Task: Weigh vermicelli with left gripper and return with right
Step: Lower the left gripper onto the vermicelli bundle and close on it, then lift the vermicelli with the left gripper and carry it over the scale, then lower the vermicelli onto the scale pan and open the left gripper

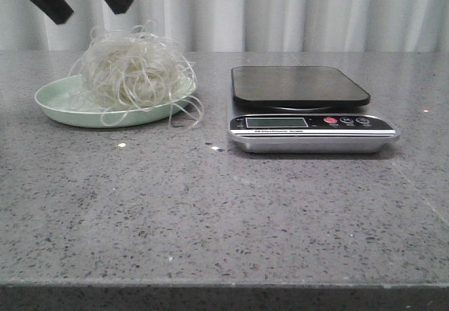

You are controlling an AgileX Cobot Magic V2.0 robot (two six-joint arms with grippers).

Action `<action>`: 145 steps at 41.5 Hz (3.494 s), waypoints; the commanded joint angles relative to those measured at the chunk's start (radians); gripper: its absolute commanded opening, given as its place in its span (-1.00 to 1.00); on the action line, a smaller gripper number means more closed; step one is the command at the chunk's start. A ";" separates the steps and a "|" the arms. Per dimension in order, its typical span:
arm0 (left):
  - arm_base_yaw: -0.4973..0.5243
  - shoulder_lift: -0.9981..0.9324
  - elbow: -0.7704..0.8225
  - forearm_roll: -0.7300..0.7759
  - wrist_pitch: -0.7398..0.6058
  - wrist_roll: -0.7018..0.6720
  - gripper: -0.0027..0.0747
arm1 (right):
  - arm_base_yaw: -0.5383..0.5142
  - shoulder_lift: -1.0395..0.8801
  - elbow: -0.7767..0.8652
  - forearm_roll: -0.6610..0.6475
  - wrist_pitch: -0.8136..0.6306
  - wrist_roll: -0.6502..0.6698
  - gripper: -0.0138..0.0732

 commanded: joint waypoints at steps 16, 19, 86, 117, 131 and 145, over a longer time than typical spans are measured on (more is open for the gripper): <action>0.031 0.115 -0.048 -0.139 0.023 0.118 0.71 | -0.006 -0.016 -0.008 -0.001 -0.076 -0.003 -0.33; 0.031 0.124 -0.048 -0.136 0.020 0.118 0.69 | -0.006 -0.016 -0.008 -0.001 -0.076 -0.003 -0.33; -0.080 -0.039 -0.177 -0.590 -0.144 0.314 -0.55 | -0.006 -0.016 -0.008 -0.001 -0.076 -0.003 -0.33; -0.310 0.176 -0.177 -0.520 -0.243 0.354 -0.56 | -0.006 -0.016 -0.008 -0.001 -0.076 -0.003 -0.33; -0.309 0.202 -0.177 -0.502 -0.244 0.354 -0.52 | -0.006 -0.016 -0.008 -0.001 -0.076 -0.003 -0.33; -0.307 0.197 -0.177 -0.502 -0.214 0.354 0.00 | -0.006 -0.016 -0.008 -0.001 -0.076 -0.003 -0.33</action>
